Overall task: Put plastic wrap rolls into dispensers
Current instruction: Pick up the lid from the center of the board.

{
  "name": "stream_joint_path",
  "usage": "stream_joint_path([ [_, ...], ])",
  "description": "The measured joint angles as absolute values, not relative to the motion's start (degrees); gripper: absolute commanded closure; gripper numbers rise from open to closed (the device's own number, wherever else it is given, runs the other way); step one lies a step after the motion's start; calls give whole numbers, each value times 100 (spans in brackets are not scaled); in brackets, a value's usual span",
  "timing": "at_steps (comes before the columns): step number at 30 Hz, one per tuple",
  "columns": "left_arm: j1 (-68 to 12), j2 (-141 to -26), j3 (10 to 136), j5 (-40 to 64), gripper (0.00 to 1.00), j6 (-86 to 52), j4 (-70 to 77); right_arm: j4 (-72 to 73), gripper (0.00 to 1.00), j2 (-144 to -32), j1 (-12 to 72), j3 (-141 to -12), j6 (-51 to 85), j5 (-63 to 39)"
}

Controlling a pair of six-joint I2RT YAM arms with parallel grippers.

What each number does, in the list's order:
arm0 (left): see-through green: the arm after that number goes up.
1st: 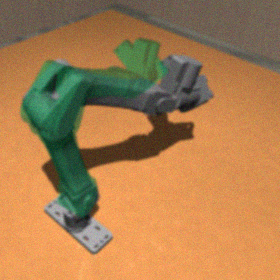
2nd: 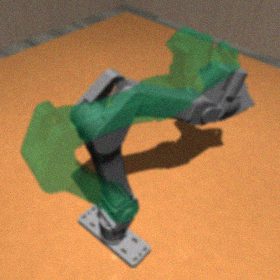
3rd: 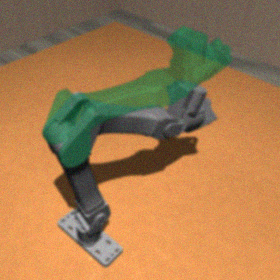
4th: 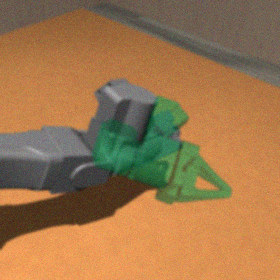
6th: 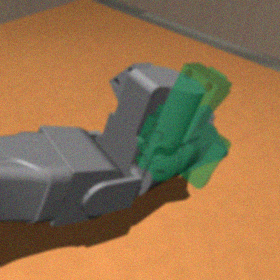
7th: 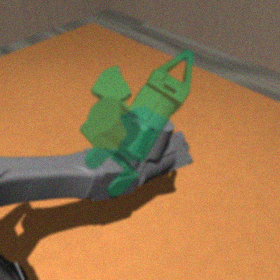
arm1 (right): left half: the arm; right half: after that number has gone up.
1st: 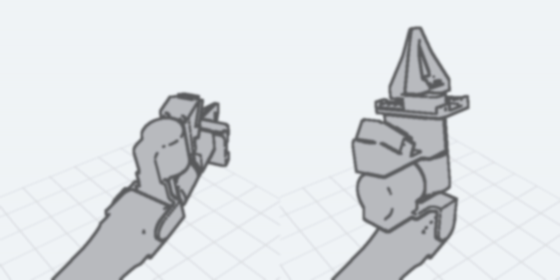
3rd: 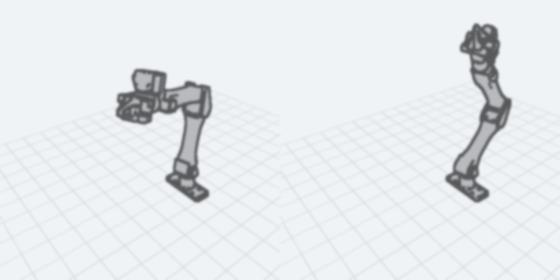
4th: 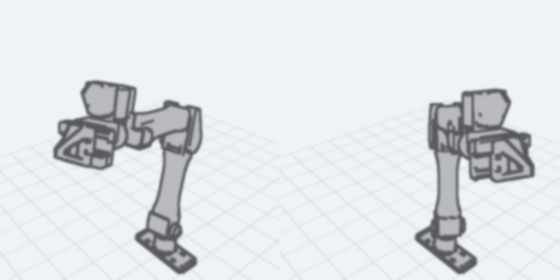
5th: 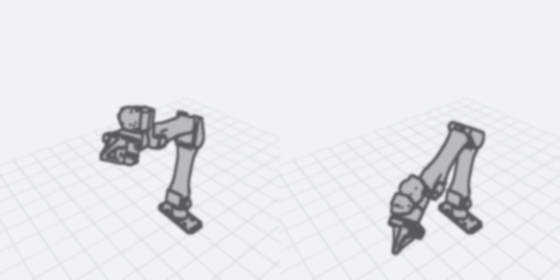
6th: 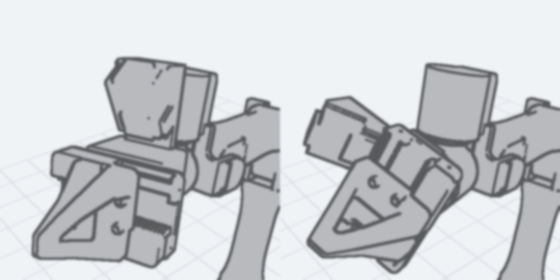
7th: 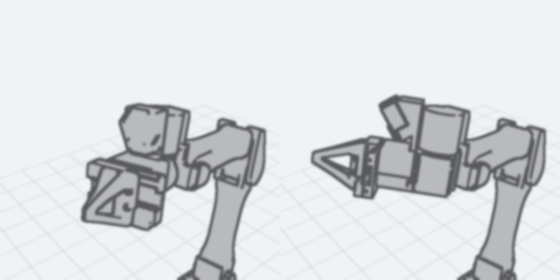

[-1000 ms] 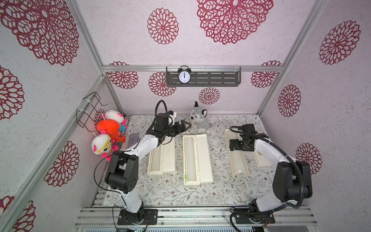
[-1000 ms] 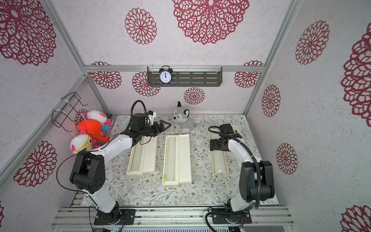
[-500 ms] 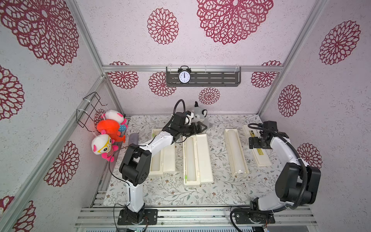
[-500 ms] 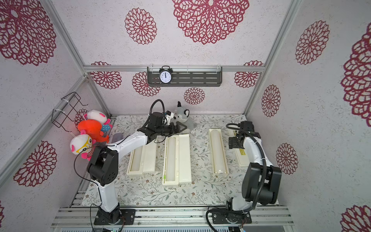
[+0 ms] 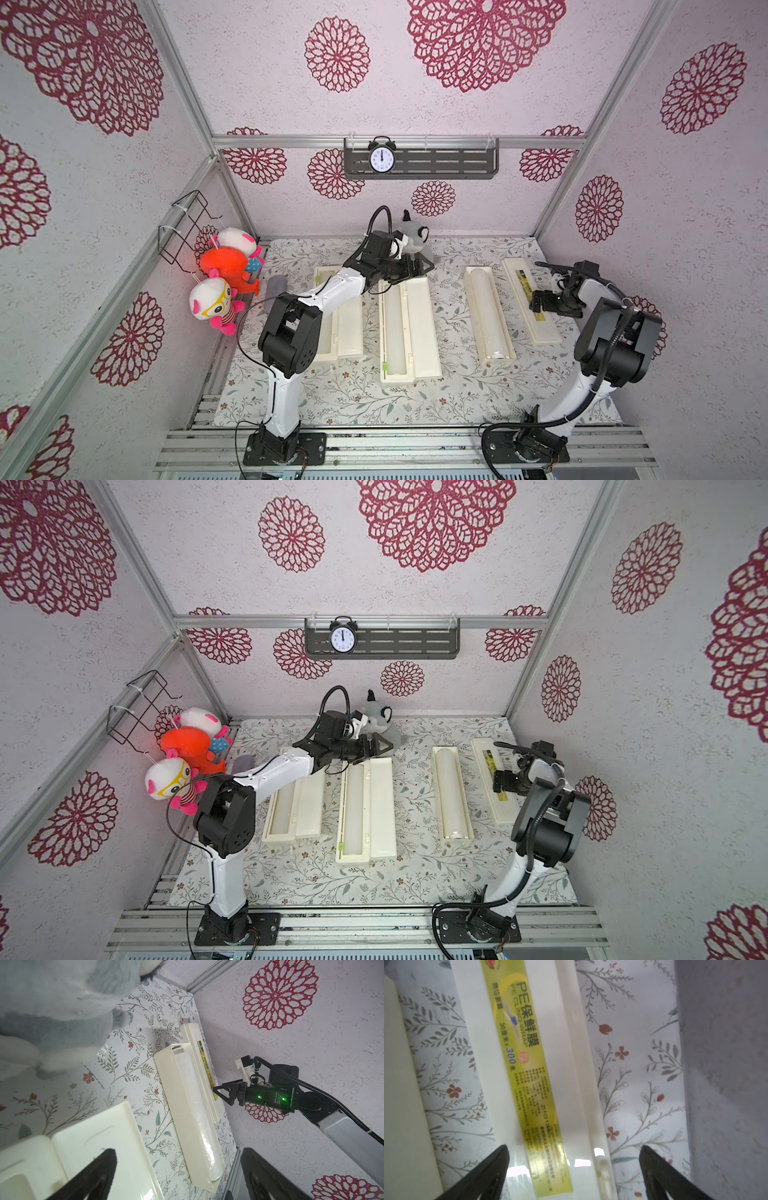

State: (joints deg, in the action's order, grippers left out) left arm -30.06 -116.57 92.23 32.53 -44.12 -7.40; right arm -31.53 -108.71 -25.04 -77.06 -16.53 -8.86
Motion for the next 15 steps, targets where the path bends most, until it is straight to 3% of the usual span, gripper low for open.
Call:
stream_joint_path([
  [9, -2936, -11963, 9671, 3402, 2, -4414, -854, -3177, 1, -11703, -2526, -8464, -1942, -1935],
  [15, -2919, -12145, 9778, 3417, 2, -4418, -886, -3352, 1, -11893, -2414, -8718, -1990, -2071],
])
